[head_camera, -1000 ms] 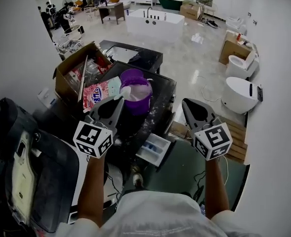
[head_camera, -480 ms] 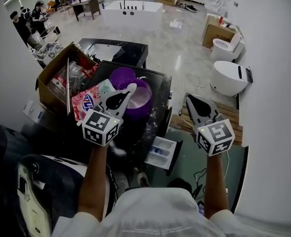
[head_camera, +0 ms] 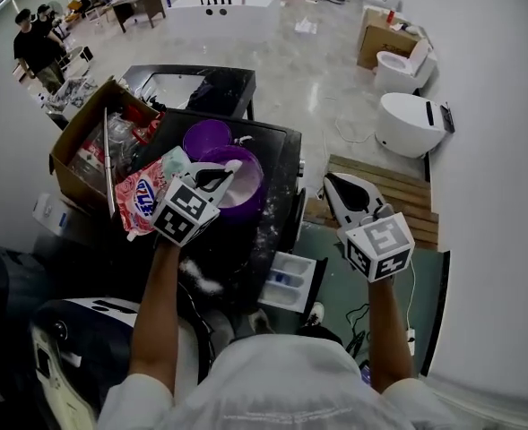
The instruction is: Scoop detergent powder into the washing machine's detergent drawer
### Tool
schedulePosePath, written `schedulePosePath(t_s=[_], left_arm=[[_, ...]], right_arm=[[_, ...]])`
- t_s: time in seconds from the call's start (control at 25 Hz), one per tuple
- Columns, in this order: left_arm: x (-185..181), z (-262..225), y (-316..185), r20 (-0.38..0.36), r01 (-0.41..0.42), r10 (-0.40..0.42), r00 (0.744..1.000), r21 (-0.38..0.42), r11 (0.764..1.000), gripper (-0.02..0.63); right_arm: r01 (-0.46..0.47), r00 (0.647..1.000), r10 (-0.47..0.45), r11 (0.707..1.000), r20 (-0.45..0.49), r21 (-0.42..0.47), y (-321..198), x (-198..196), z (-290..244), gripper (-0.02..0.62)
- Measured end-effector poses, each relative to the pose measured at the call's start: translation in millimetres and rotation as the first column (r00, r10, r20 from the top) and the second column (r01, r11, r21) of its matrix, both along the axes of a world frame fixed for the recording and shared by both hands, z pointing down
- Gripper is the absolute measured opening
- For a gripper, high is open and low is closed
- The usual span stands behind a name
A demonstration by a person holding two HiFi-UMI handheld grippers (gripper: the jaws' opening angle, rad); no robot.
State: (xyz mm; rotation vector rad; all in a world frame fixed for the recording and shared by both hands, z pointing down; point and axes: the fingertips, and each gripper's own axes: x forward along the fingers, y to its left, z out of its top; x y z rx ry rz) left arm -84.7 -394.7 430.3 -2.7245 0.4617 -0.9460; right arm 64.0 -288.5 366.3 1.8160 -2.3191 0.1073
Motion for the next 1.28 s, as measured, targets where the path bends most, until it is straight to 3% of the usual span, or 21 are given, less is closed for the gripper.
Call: schedulePosePath(t_s=[0.24,0.44,0.68,0.96,1.28], left_arm=[[14.5,35.1,-11.3,0.111,-0.040,0.054,0.992,-0.129,0.991,0.015],[21.0,47.7,-22.1,0.167,-0.036,0.064,0.984,-0.161,0.986,0.015],[26.3,61.8,-21.7,0.265,-0.075,0.140,0.954,-0.239,0.968,0.015],[32.0,67.5,-12.6,0.295,-0.096,0.201,0.934,-0.334,0.938,0.015],[33.1,71.8,-2.4,0.299,-0.070,0.211,0.931,-0.422,0.904,0.015]], right_arm=[[0.006,1.000,-0.005,0.999,0.016,-0.041,-10.0,3.7,19.2,0.005],[0.005,1.000,-0.004,0.998,0.018,-0.063,-19.0,7.6,30.0,0.005],[0.004,1.000,-0.003,0.997,0.020,-0.077,-29.6,11.3,35.6,0.005],[0.002,1.000,0.000,0.997,0.024,-0.082,-36.8,20.9,37.1,0.005],[0.021,1.000,-0.019,0.997,0.023,-0.070,-40.2,23.2,34.8,0.005]])
